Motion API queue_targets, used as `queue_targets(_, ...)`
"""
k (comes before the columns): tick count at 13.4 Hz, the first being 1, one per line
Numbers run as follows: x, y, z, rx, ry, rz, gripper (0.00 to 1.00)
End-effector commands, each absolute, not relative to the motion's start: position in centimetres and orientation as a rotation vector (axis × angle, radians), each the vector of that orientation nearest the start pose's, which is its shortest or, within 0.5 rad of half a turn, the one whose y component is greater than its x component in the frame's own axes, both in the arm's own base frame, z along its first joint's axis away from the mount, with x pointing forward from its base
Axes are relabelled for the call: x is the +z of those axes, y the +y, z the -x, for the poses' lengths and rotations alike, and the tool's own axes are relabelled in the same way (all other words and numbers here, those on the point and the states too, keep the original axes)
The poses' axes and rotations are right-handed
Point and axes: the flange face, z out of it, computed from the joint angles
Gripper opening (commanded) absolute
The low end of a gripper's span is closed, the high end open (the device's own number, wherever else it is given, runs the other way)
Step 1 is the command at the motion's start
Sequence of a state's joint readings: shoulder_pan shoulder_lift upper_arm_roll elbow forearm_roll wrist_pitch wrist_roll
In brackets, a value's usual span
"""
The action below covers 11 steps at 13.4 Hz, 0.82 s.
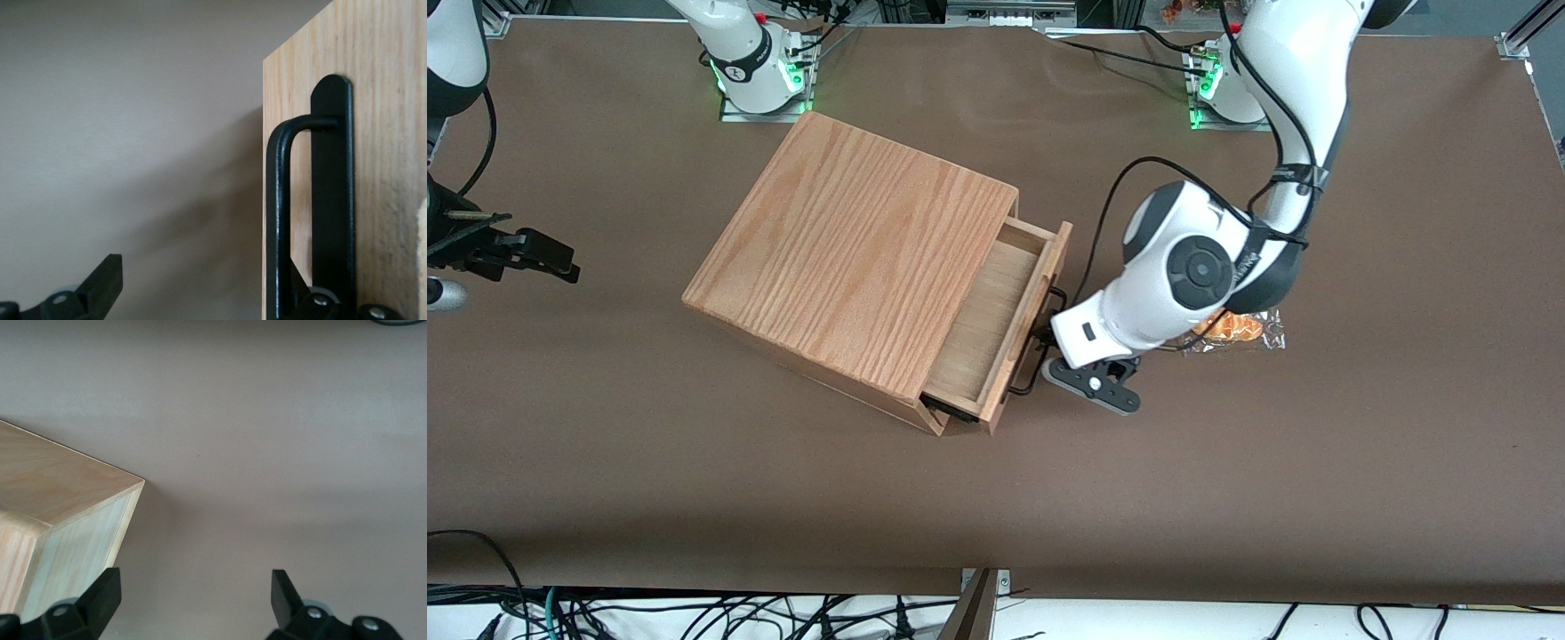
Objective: Open top drawer with left arm
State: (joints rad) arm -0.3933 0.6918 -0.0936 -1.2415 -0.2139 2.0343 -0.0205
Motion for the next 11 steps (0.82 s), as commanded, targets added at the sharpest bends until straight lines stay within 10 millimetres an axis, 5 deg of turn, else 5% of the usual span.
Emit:
queue_targets(1,35.5,-29.6,-68.7,-0.055,0.564,3.288,1.00)
queue_targets(6,35.5,-24.5,-70.7,-0.080,0.601,3.278,1.00)
queue_targets(11,35.7,-24.9,-70.2,-0.018,0.623,3.298,1.00)
